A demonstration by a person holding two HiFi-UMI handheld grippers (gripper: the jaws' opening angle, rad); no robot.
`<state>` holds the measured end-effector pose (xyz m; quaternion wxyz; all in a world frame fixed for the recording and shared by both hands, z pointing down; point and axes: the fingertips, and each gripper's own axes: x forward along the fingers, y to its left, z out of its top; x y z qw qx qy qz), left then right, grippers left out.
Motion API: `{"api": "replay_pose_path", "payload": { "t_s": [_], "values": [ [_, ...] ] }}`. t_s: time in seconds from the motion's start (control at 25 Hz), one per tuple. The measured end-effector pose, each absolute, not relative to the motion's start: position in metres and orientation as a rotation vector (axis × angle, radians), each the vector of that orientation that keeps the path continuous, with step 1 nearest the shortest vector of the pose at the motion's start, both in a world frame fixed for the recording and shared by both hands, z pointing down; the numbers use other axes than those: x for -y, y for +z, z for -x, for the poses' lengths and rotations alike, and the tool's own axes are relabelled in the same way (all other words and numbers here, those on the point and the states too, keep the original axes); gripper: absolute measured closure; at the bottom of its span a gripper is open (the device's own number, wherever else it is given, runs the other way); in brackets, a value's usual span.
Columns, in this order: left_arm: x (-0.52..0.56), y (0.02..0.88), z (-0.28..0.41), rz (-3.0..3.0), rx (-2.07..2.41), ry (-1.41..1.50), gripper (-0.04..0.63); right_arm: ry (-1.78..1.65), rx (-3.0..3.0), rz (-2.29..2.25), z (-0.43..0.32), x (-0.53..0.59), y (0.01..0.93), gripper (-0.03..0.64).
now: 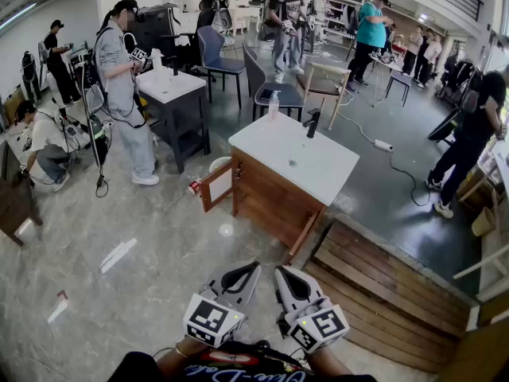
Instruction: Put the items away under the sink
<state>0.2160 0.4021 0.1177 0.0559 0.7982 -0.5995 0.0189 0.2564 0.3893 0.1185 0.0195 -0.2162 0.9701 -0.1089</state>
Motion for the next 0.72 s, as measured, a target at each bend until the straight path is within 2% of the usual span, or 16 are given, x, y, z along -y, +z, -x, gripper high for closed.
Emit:
{"api": "replay_pose_path", "payload": {
  "t_s": [0.72],
  "values": [
    [-0.388, 0.120, -0.233, -2.401, 1.847, 0.085, 0.589, -0.392, -2.962, 0.664, -0.280, -0.373, 0.120, 0.609]
  ]
}}
